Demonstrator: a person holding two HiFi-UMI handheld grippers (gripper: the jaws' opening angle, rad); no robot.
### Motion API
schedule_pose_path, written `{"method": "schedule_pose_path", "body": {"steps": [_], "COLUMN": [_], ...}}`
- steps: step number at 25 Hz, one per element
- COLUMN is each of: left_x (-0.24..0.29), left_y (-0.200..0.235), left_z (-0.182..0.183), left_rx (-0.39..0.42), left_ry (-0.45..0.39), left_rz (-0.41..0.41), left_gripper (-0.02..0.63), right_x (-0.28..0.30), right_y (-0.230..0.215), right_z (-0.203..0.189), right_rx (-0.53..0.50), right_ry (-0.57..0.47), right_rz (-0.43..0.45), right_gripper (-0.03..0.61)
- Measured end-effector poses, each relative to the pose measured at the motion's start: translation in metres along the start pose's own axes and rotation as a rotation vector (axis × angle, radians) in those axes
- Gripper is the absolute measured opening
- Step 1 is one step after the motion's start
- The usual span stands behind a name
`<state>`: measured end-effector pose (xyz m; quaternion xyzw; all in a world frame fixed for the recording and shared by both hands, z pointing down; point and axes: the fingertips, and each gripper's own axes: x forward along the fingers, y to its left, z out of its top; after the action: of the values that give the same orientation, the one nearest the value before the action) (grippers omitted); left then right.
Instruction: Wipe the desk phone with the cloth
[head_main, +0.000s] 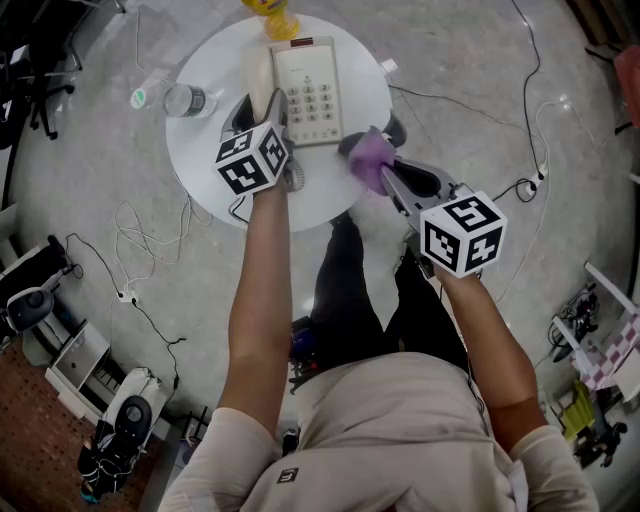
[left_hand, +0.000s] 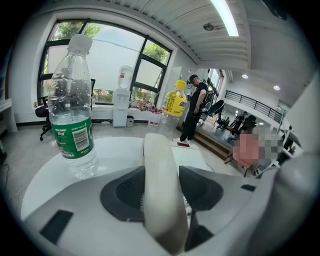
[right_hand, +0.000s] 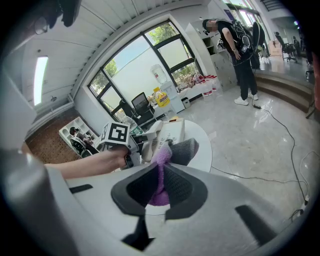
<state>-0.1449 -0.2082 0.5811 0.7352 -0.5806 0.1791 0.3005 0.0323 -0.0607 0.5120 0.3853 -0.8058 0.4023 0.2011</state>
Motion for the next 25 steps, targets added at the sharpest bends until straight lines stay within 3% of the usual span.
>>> {"method": "schedule_pose_path", "body": {"steps": [18,25], "left_x": [-0.013,-0.04], "left_y": [-0.017,-0.027], "left_z": [0.007,0.021], "left_rx": [0.088,0.2], "left_ry": [0.049,0.038], "left_rz": [-0.023,-0.032], "left_gripper": [0.21,0.212], "right_x": [-0.03,-0.05], "right_y": [0.012,0.028], "right_z": [0.022,0.034], "right_rx": [-0.045,-0.072], "right_ry": [-0.036,-0.056], "right_rz": [0.009,0.018], "right_gripper": [0.025,0.025]}}
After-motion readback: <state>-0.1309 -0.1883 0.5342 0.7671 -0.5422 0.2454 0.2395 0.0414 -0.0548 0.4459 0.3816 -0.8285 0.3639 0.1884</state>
